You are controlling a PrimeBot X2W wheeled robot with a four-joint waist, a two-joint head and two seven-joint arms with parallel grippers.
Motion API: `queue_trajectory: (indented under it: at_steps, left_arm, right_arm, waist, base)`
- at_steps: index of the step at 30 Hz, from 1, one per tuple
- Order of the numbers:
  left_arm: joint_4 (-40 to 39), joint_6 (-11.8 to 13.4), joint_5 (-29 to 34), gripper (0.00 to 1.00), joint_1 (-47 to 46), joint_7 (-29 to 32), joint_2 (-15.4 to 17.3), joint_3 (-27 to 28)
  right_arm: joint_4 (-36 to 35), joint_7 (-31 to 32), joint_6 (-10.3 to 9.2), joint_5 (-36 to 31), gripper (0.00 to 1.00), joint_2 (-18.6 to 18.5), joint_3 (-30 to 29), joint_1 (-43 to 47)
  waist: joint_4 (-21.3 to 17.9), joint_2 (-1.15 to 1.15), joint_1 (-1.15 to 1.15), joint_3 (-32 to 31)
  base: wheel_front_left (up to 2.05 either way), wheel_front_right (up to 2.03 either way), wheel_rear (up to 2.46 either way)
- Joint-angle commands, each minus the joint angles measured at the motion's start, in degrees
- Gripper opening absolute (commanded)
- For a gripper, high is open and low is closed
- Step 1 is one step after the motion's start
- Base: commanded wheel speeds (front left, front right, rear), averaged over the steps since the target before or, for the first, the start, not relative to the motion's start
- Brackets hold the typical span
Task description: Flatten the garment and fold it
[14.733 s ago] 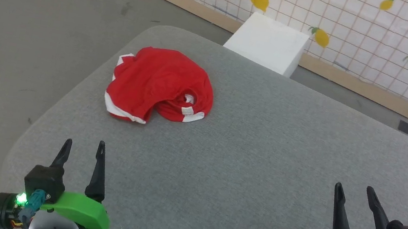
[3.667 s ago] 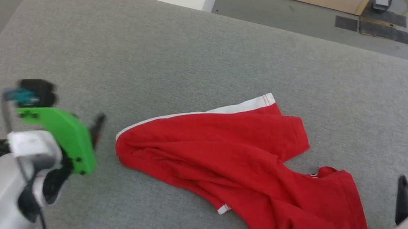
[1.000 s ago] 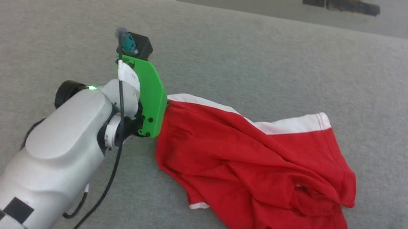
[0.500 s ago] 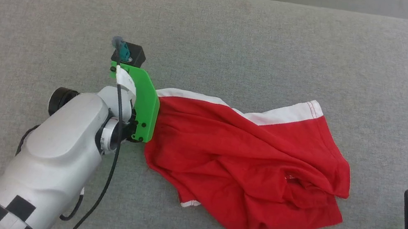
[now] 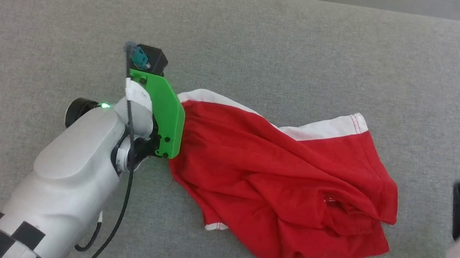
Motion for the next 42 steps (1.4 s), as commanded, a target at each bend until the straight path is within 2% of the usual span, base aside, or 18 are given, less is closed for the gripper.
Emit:
queue_trajectory:
  at_steps: [1,6,11,21,31,32,33,37,42]
  left_arm:
    - [-0.5,0.1,-0.6,0.00,1.2,-1.3,0.0,0.6]
    - [-4.9,0.9,-0.7,0.00,4.4,-4.5,0.3,1.1]
    - [-9.8,2.0,-1.0,0.00,7.2,-5.1,0.5,1.1]
    - [-19.7,4.0,-0.2,0.00,9.0,-5.2,1.0,0.4]
    - [-22.5,4.5,-0.4,0.00,9.7,-4.9,1.3,-0.1]
    - [-22.5,4.5,-0.4,0.00,9.8,-5.0,1.3,-0.1]
    - [-22.4,4.5,-0.4,0.00,9.9,-5.1,1.3,-0.1]
    - [-22.1,4.4,-0.9,0.00,10.3,-5.9,1.2,0.3]
    - [-21.5,3.3,-2.5,0.00,10.6,-8.0,0.4,1.4]
  right_arm:
    - [-0.6,0.0,-0.08,-1.0,1.00,0.0,1.5,-2.0]
    - [1.1,3.1,-0.08,-6.0,1.00,-0.1,9.7,-8.2]
    - [7.7,7.9,-0.08,-10.5,1.00,-3.0,16.7,-15.1]
    - [21.0,11.8,-0.08,-14.8,1.00,-5.6,21.9,-25.2]
    - [28.1,14.5,-0.08,-14.9,1.00,-7.0,25.3,-28.5]
    - [28.4,14.8,-0.08,-14.3,0.07,-7.0,25.5,-28.6]
    - [28.7,15.5,-0.08,-13.8,0.00,-7.1,25.9,-28.6]
    - [28.3,16.5,-0.08,-11.4,0.00,-8.0,26.4,-28.7]
    - [24.9,12.8,-0.08,-7.5,0.00,-7.5,24.5,-28.8]
  waist:
    - [0.1,0.00,0.00,0.0]
    - [1.2,0.00,0.00,0.8]
    - [2.8,0.00,0.00,2.4]
    - [6.1,0.00,0.00,6.0]
    - [6.9,0.00,0.00,7.7]
    - [6.9,0.00,0.00,7.6]
    - [6.8,0.00,0.00,7.4]
    - [6.4,0.00,0.00,6.2]
    - [5.9,0.00,0.00,3.1]
  base:
    - [0.00,0.00,0.00]
    - [0.00,0.00,0.00]
    - [0.00,0.00,0.00]
    - [0.00,0.00,0.00]
    - [0.00,0.00,0.00]
    - [0.00,0.00,0.00]
    - [0.00,0.00,0.00]
    - [0.00,0.00,0.00]
    - [0.00,0.00,0.00]
